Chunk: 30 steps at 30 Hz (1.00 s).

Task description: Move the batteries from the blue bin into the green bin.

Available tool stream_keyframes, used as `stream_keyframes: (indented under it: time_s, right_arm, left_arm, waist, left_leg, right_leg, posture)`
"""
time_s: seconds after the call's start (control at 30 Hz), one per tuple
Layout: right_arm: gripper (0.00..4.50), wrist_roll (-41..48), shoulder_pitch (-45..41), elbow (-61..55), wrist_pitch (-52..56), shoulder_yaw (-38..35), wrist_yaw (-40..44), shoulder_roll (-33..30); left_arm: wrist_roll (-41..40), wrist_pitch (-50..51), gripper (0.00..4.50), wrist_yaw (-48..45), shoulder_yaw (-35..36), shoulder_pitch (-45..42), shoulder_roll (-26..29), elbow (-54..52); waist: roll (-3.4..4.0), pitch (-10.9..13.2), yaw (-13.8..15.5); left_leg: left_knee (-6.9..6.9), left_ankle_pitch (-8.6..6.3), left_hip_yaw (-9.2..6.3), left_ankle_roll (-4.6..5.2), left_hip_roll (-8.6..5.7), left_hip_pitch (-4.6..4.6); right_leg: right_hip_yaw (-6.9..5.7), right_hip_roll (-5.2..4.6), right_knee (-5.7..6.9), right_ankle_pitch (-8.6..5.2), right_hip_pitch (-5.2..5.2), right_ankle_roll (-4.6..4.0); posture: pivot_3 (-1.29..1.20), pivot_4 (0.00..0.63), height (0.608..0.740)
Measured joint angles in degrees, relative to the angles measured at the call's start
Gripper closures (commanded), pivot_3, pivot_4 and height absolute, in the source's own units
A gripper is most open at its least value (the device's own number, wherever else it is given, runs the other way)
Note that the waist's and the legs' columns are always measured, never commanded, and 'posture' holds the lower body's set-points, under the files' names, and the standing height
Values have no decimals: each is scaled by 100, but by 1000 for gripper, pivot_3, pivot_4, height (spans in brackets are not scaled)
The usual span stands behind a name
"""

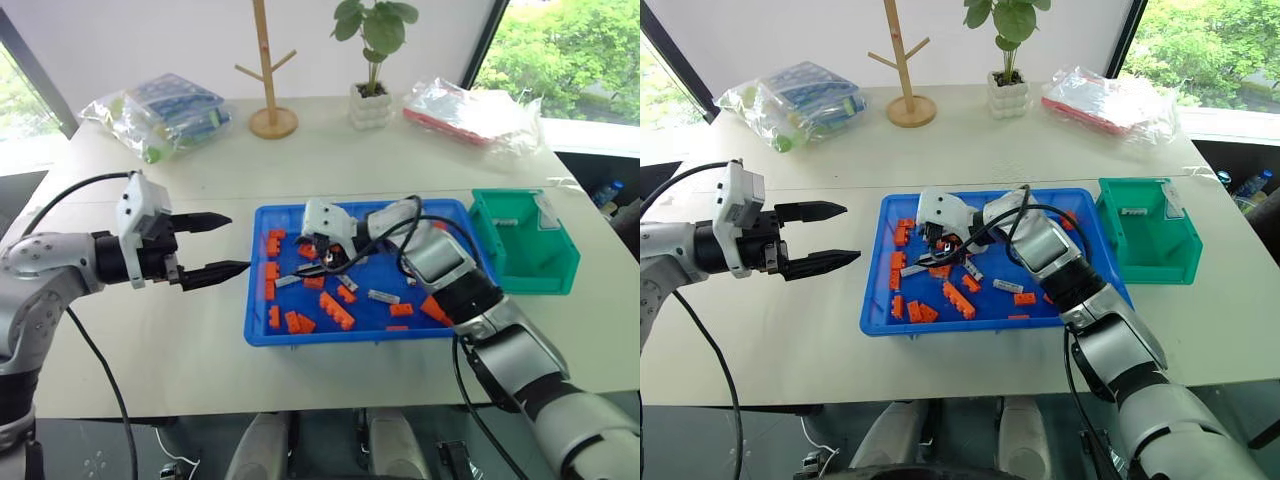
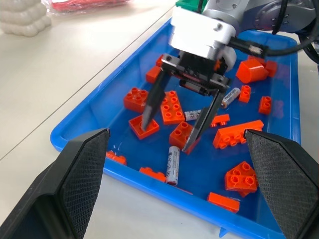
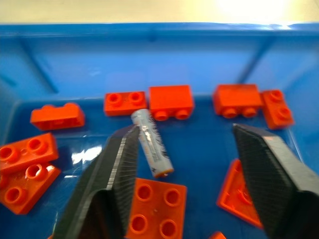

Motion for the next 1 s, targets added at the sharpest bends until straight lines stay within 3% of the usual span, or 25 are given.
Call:
stream_keyframes:
  time_s: [0.47, 0.57, 0.7, 1.0]
  right_arm:
    - [1640, -628, -63, 622, -591, 435, 413, 385]
    - [2550, -711, -63, 723, -604, 446, 442, 440]
    - [4456, -765, -63, 722, -609, 443, 512, 456]
    - [4440, -533, -61, 161, 61, -46, 343, 468]
  left_arm:
    - [-29, 11, 0, 187, 3, 5, -30, -128]
    - [-43, 13, 0, 229, 3, 14, -40, -138]
    - [-68, 13, 0, 251, 2, 17, -51, -154]
    - [-80, 16, 0, 230, -9, 10, -86, -155]
  waist:
    - [0, 0, -9]
    - [0, 0, -9]
    - [0, 0, -5]
    - [0, 0, -2]
  left_leg:
    - [0, 2, -1, -5, 0, 0]
    - [-1, 3, -1, -6, 0, 0]
    - [-1, 3, -1, -6, 0, 0]
    - [-1, 4, -1, -7, 1, -2]
  right_leg:
    - [2, 3, 3, 0, -3, 0]
    - [3, 3, 3, 0, -4, 0]
    - [3, 3, 4, 0, -3, 0]
    - [5, 4, 6, 0, -7, 0]
  posture:
    - [0, 150, 693]
    - [0, 150, 693]
    - [0, 150, 693]
    - [0, 150, 693]
